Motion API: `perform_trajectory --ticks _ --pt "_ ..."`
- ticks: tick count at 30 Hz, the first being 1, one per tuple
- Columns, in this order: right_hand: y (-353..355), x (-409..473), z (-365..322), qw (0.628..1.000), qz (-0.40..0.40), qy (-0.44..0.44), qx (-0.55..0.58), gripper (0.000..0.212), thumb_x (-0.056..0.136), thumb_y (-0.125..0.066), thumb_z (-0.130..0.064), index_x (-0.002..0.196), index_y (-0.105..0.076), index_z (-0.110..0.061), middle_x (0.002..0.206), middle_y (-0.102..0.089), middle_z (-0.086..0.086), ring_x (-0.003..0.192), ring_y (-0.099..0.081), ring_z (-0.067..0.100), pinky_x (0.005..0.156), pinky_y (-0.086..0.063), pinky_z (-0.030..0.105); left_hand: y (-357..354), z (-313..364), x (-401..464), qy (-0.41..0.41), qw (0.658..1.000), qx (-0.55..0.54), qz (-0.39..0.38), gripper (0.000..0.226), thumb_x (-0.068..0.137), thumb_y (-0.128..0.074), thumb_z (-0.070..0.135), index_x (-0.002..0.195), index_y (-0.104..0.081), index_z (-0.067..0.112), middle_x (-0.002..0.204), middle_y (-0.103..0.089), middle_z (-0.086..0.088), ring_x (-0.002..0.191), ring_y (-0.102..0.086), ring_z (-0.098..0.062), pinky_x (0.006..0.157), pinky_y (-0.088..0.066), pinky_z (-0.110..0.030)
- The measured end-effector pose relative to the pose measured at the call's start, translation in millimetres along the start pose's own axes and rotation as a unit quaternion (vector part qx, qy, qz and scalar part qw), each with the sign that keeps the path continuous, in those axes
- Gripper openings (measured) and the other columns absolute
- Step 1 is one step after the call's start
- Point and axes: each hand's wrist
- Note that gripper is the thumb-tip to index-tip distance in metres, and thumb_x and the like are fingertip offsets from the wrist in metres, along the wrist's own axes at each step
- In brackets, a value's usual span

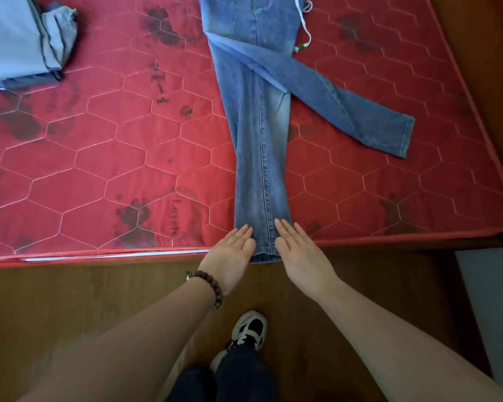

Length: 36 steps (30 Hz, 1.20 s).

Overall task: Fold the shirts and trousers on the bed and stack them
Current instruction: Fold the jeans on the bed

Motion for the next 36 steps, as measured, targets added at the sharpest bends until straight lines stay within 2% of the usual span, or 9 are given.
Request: perform_trajectory --ticks 4,9,12,15,17,22,26,30,36 --pt "-17 4 -5 0.998 -0.048 -0.040 0.017 0.060 0.090 -0.040 -0.003 0.149 -0.029 -0.009 0.152 -0.031 0.019 0.142 -0.028 0.033 0.117 -0.019 0.047 -20 0 8 0.011 0.999 0.014 -0.047 0.065 0.099 -0.033 0.004 0.153 0.003 0.010 0.161 0.009 -0.009 0.148 0.010 -0.022 0.119 0.007 -0.032" --pt "-23 -7 -15 0.986 -0.134 -0.097 0.032 0.076 0.099 -0.034 -0.007 0.148 0.022 -0.024 0.152 0.032 0.005 0.143 0.026 0.023 0.121 0.005 0.043 -27 3 5 0.018 0.996 0.046 -0.078 0.059 0.101 -0.033 0.021 0.153 -0.007 0.012 0.161 0.008 -0.008 0.147 0.012 -0.023 0.120 0.006 -0.041" --pt "-15 -5 -14 0.981 -0.144 -0.101 0.078 0.076 0.098 -0.038 -0.007 0.151 0.013 -0.025 0.153 0.028 0.004 0.146 0.020 0.021 0.121 0.003 0.041 -20 6 4 0.026 0.999 -0.004 -0.023 0.048 0.100 -0.030 0.033 0.139 -0.046 0.012 0.155 -0.030 -0.007 0.146 -0.020 -0.022 0.121 -0.010 -0.044" --pt "8 6 -3 0.982 -0.117 -0.095 0.117 0.058 0.096 -0.043 -0.008 0.151 -0.026 -0.017 0.161 -0.013 0.007 0.148 -0.013 0.021 0.120 0.000 0.035 -5 9 14 0.034 0.999 -0.020 0.029 0.047 0.092 -0.032 0.030 0.107 -0.070 0.007 0.123 -0.065 -0.012 0.118 -0.060 -0.025 0.107 -0.037 -0.042" --pt "24 17 11 0.985 -0.071 -0.106 0.120 0.050 0.096 -0.045 -0.009 0.145 -0.038 -0.010 0.157 -0.025 0.011 0.146 -0.021 0.024 0.118 0.001 0.032 14 11 30 0.072 0.996 -0.027 0.051 0.045 0.094 -0.037 0.025 0.126 -0.059 0.002 0.139 -0.051 -0.017 0.132 -0.047 -0.028 0.112 -0.029 -0.040" --pt "46 85 60 0.987 -0.027 -0.134 0.080 0.060 0.099 -0.039 -0.019 0.153 -0.012 -0.011 0.162 0.006 0.005 0.148 0.010 0.018 0.121 0.005 0.038 43 -5 108 0.123 0.989 0.027 0.074 0.057 0.102 -0.020 0.021 0.151 0.002 0.003 0.160 0.012 -0.012 0.147 0.015 -0.024 0.118 0.010 -0.037" --pt "43 159 99 0.991 -0.002 -0.108 0.085 0.065 0.097 -0.044 -0.018 0.153 -0.014 -0.012 0.162 0.004 0.004 0.149 0.009 0.018 0.121 0.001 0.041 49 -34 193 0.177 0.982 0.018 0.069 0.059 0.100 -0.022 0.015 0.150 0.006 0.001 0.159 0.014 -0.014 0.147 0.015 -0.024 0.117 0.010 -0.033" --pt "31 192 146 0.991 0.019 -0.106 0.078 0.067 0.094 -0.048 -0.021 0.153 -0.016 -0.017 0.162 0.001 0.005 0.149 0.006 0.021 0.121 -0.001 0.045 23 -43 241 0.203 0.978 0.005 0.056 0.068 0.097 -0.012 0.049 0.153 -0.003 0.012 0.161 0.004 -0.012 0.148 0.007 -0.027 0.119 0.004 -0.044" --pt "32 198 252 0.959 0.063 -0.269 0.058 0.078 0.093 -0.051 -0.033 0.153 -0.008 -0.007 0.161 -0.006 0.015 0.149 -0.005 0.027 0.119 -0.003 0.043 11 -36 245 0.199 0.977 0.040 0.073 0.068 0.095 -0.020 0.056 0.154 -0.012 0.024 0.161 -0.007 -0.013 0.148 -0.001 -0.035 0.117 -0.010 -0.056"
Point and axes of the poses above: each hand's wrist, its own x-axis towards the middle knuckle, its own y-axis out of the back of the hand, z = x × y
